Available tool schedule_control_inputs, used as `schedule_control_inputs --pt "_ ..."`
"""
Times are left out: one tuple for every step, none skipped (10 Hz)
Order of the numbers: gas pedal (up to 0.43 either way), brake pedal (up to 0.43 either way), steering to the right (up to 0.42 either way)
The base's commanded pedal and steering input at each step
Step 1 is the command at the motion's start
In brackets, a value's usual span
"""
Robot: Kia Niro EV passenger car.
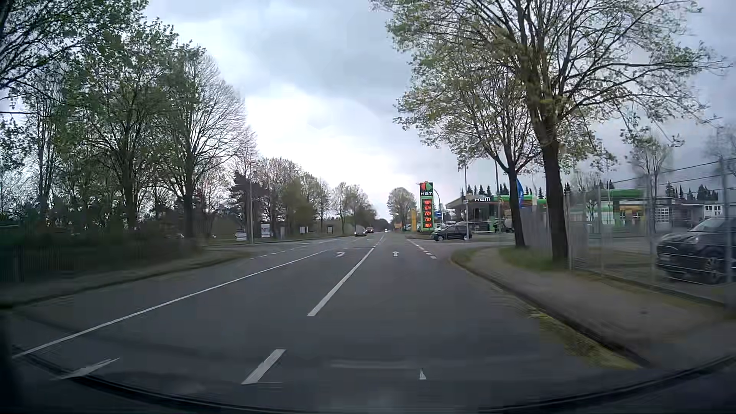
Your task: Follow the waypoints while adhering to traffic rules and regulations
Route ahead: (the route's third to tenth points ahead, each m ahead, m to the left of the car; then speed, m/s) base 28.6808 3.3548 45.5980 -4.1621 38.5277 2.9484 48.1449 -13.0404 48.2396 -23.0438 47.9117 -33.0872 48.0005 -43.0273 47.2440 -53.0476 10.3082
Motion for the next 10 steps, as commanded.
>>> schedule_control_inputs --pt "0.02 0.0 0.0" --pt "0.02 0.0 0.0" --pt "0.02 0.0 -0.001" --pt "0.02 0.0 0.0" --pt "0.02 0.0 0.0" --pt "0.028 0.006 0.0" --pt "0.028 0.0 0.0" --pt "0.028 0.0 0.0" --pt "0.028 0.006 0.0" --pt "0.028 0.006 0.0"
